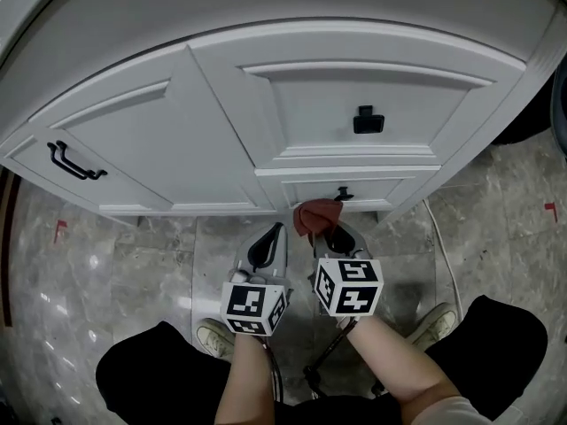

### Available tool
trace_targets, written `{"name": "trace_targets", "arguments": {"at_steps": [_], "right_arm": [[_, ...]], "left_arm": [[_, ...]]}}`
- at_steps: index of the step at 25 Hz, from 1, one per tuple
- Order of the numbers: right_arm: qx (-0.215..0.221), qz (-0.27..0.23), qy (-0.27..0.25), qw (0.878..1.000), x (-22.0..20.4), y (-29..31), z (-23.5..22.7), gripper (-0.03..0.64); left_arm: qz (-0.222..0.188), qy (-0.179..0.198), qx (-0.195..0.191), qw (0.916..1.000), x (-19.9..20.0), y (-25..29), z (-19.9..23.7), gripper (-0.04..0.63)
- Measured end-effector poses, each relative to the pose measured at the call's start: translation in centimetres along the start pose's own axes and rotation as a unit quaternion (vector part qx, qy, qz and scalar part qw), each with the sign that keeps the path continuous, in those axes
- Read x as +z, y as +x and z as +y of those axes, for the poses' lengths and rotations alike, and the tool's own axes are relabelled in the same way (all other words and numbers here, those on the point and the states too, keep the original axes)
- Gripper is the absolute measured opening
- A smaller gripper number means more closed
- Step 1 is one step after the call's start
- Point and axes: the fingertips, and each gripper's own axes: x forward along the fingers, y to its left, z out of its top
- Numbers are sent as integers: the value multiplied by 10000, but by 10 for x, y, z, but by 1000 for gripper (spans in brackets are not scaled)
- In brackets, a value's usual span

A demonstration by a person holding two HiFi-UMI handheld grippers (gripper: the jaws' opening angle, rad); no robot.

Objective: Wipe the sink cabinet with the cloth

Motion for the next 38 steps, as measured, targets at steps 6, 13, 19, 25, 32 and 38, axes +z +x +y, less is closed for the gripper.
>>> {"name": "trace_targets", "arguments": {"at_steps": [6, 13, 19, 25, 32, 38], "right_arm": [[378, 144, -65, 9992, -16, 36, 50, 87], [599, 136, 2, 9981, -17, 61, 53, 89], [474, 120, -28, 9988, -17, 59, 44, 89], [235, 20, 122, 9996, -9, 47, 12, 89], [-77, -52, 168, 9998, 0, 28, -31, 91], [-453, -112, 205, 9987, 5, 10, -72, 94]], "left_arm": [[-47, -188, 321, 9993, -4, -23, 44, 0], [19, -212, 198, 9996, -11, -27, 55, 0], [-70, -304, 169, 9994, -7, -23, 54, 0], [-196, -328, -44, 9993, 2, -6, 31, 0], [-157, -277, -486, 9983, 1, 18, -12, 0], [-161, -306, -599, 9976, 1, 29, -32, 0]]}}
